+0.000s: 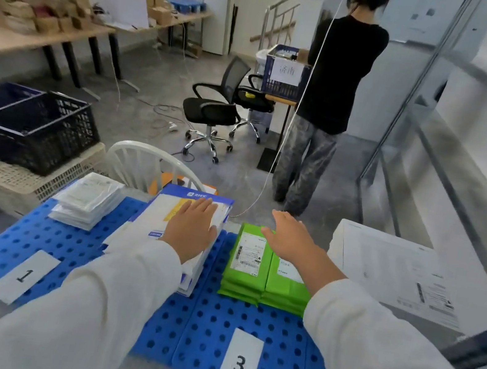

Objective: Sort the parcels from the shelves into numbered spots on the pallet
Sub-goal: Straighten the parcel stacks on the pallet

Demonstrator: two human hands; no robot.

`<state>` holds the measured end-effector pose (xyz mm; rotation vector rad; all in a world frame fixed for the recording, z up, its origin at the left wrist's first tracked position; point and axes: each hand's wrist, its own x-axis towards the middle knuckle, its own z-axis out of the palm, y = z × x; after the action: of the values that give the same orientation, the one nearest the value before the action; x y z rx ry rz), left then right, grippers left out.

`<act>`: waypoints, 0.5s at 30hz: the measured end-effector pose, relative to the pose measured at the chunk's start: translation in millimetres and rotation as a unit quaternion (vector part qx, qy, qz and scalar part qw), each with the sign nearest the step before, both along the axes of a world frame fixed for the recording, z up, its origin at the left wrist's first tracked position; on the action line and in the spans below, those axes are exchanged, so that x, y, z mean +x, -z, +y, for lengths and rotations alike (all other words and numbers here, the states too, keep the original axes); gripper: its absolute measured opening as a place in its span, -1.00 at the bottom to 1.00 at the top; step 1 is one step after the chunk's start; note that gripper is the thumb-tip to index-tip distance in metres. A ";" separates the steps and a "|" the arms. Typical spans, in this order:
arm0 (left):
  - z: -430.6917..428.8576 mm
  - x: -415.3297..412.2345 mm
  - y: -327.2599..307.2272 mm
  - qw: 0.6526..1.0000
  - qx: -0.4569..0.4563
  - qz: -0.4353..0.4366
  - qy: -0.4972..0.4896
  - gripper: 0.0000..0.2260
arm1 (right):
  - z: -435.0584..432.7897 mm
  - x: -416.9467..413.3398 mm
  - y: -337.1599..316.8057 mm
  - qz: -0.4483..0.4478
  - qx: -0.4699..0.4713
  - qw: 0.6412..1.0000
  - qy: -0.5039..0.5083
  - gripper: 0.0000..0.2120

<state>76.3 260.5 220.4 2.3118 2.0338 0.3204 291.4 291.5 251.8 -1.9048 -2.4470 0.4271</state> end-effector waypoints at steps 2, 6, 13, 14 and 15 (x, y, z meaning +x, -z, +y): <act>-19.7 -22.0 0.0 0.999 -0.022 -0.010 -0.032 -0.53 | -11.2 -17.3 5.3 0.004 0.010 1.000 -0.021 -0.45; -48.3 -61.1 1.5 0.997 -0.041 0.012 -0.065 -0.52 | -40.9 -51.4 22.0 0.052 -0.010 0.998 -0.037 -0.47; -46.1 -102.6 4.5 0.998 -0.016 0.010 -0.057 -0.55 | -43.0 -76.0 21.5 0.062 -0.043 0.997 0.022 -0.47; -42.7 -110.1 7.7 0.998 -0.016 0.017 -0.050 -0.55 | -38.4 -80.9 21.2 0.050 -0.043 0.997 0.028 -0.46; -38.5 -118.9 12.0 0.999 -0.015 0.025 -0.043 -0.56 | -34.0 -87.4 21.8 0.039 -0.040 0.998 0.030 -0.45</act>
<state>-42.7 222.0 208.4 2.2421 2.1495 0.2349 204.0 257.5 230.0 -1.9453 -2.3532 0.5936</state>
